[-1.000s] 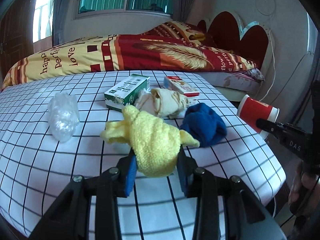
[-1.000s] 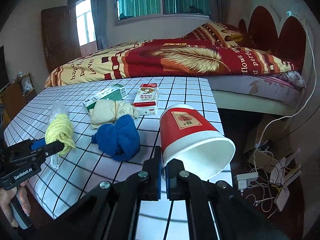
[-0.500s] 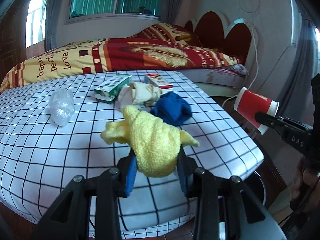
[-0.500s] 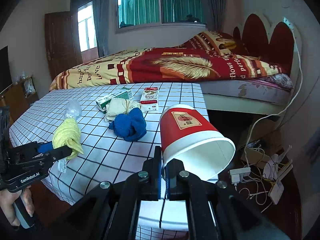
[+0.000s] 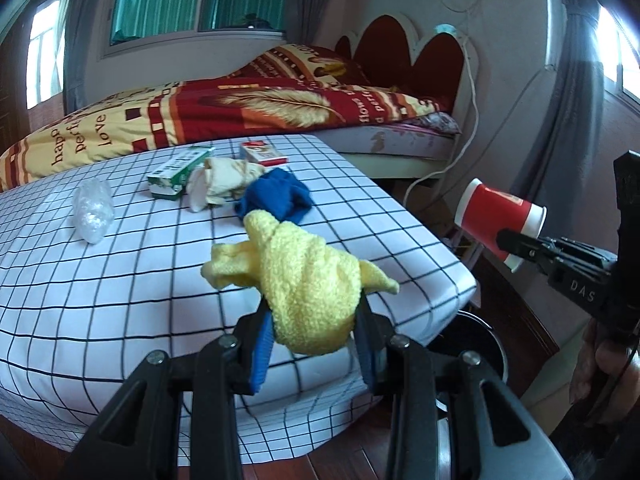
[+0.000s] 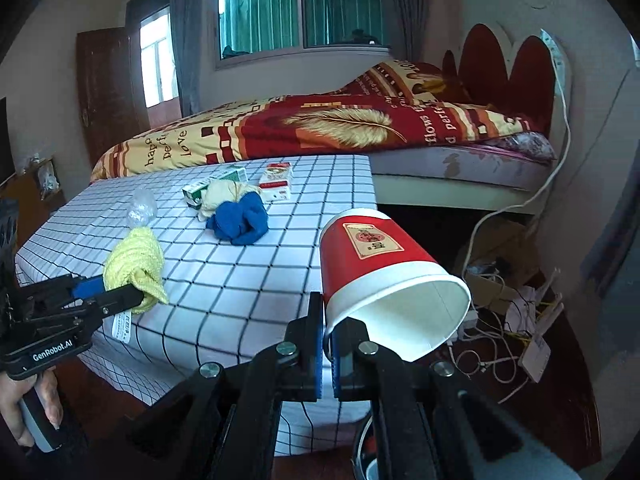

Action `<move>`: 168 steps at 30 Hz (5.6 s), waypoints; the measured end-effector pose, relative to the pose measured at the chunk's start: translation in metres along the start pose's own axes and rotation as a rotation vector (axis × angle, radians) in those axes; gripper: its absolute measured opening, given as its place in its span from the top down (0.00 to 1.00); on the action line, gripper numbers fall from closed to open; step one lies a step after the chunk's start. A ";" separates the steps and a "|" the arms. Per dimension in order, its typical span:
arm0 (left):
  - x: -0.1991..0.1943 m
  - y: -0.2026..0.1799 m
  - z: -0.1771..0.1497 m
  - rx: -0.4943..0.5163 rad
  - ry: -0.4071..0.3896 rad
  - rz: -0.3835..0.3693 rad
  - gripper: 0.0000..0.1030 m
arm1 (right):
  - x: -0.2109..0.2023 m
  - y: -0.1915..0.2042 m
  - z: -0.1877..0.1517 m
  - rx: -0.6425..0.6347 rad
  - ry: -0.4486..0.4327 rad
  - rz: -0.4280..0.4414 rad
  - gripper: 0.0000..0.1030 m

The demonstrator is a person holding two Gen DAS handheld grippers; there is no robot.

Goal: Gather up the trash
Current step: 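Carry the yellow cloth and red-and-white cup over the black bucket with both tools, then open both tools to drop the cloth and cup into the bucket, then move both open tools back toward the table, then grasp the clear plastic bag with the left tool while the right tool grasps the beige cloth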

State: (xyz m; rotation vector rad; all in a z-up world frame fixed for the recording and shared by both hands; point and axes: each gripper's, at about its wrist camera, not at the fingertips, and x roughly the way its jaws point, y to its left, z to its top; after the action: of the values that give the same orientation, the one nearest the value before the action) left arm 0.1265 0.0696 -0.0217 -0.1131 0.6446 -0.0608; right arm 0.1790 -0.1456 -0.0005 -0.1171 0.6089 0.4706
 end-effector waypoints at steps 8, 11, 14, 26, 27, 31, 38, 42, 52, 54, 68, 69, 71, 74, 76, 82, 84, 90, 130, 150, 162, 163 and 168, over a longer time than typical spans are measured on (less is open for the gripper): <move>0.004 -0.030 -0.006 0.039 0.018 -0.050 0.64 | -0.015 -0.027 -0.027 0.045 0.029 -0.044 0.97; 0.007 -0.046 -0.010 0.058 0.028 -0.075 0.64 | -0.020 -0.042 -0.042 0.067 0.043 -0.076 0.97; 0.012 -0.060 -0.013 0.083 0.038 -0.103 0.64 | -0.024 -0.055 -0.056 0.085 0.060 -0.108 0.97; 0.026 -0.121 -0.028 0.166 0.091 -0.214 0.64 | -0.047 -0.095 -0.096 0.140 0.105 -0.191 0.97; 0.027 -0.127 -0.030 0.172 0.097 -0.227 0.64 | -0.050 -0.097 -0.099 0.142 0.110 -0.196 0.97; 0.033 -0.146 -0.035 0.198 0.118 -0.261 0.64 | -0.057 -0.102 -0.108 0.136 0.122 -0.217 0.97; 0.046 -0.167 -0.048 0.237 0.162 -0.298 0.64 | -0.064 -0.112 -0.127 0.137 0.129 -0.203 0.97; 0.057 -0.175 -0.059 0.247 0.200 -0.311 0.64 | -0.063 -0.117 -0.136 0.141 0.143 -0.188 0.97; 0.088 -0.193 -0.079 0.276 0.291 -0.343 0.64 | -0.042 -0.131 -0.164 0.141 0.229 -0.143 0.97; 0.096 -0.194 -0.084 0.274 0.316 -0.346 0.64 | -0.034 -0.131 -0.169 0.132 0.249 -0.139 0.97; 0.161 -0.197 -0.107 0.269 0.479 -0.321 0.31 | 0.049 -0.136 -0.210 -0.009 0.488 -0.113 0.70; 0.164 -0.197 -0.109 0.269 0.481 -0.307 0.20 | 0.055 -0.140 -0.217 -0.013 0.520 -0.142 0.24; 0.166 -0.194 -0.114 0.266 0.497 -0.301 0.11 | 0.058 -0.147 -0.227 0.007 0.547 -0.144 0.05; 0.164 -0.188 -0.117 0.265 0.481 -0.275 0.09 | 0.056 -0.155 -0.232 0.032 0.558 -0.170 0.05; 0.163 -0.184 -0.118 0.256 0.476 -0.259 0.09 | 0.053 -0.160 -0.231 0.050 0.552 -0.192 0.05; 0.150 -0.178 -0.111 0.248 0.402 -0.203 0.09 | 0.045 -0.169 -0.219 0.101 0.516 -0.227 0.05; 0.146 -0.174 -0.109 0.250 0.389 -0.190 0.08 | 0.042 -0.171 -0.215 0.118 0.503 -0.227 0.04; 0.133 -0.168 -0.106 0.249 0.364 -0.171 0.07 | 0.032 -0.163 -0.204 0.144 0.464 -0.224 0.03; 0.008 -0.050 -0.028 0.092 0.111 0.050 0.06 | -0.017 -0.031 -0.053 0.077 0.066 -0.108 0.00; -0.009 0.099 -0.007 -0.127 0.018 0.269 0.06 | 0.074 0.081 0.043 -0.068 0.066 0.017 0.00; 0.022 0.163 0.019 -0.184 0.011 0.320 0.09 | 0.146 0.112 0.084 -0.119 0.093 0.048 0.00; 0.026 0.167 0.020 -0.185 0.017 0.320 0.10 | 0.153 0.112 0.086 -0.117 0.102 0.048 0.00; 0.042 0.183 0.027 -0.200 0.030 0.317 0.12 | 0.173 0.115 0.098 -0.104 0.101 0.058 0.00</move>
State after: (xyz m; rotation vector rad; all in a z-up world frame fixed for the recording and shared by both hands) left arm 0.1804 0.2498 -0.0478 -0.2019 0.6915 0.3090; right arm 0.3021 0.0484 -0.0163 -0.2238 0.6877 0.5554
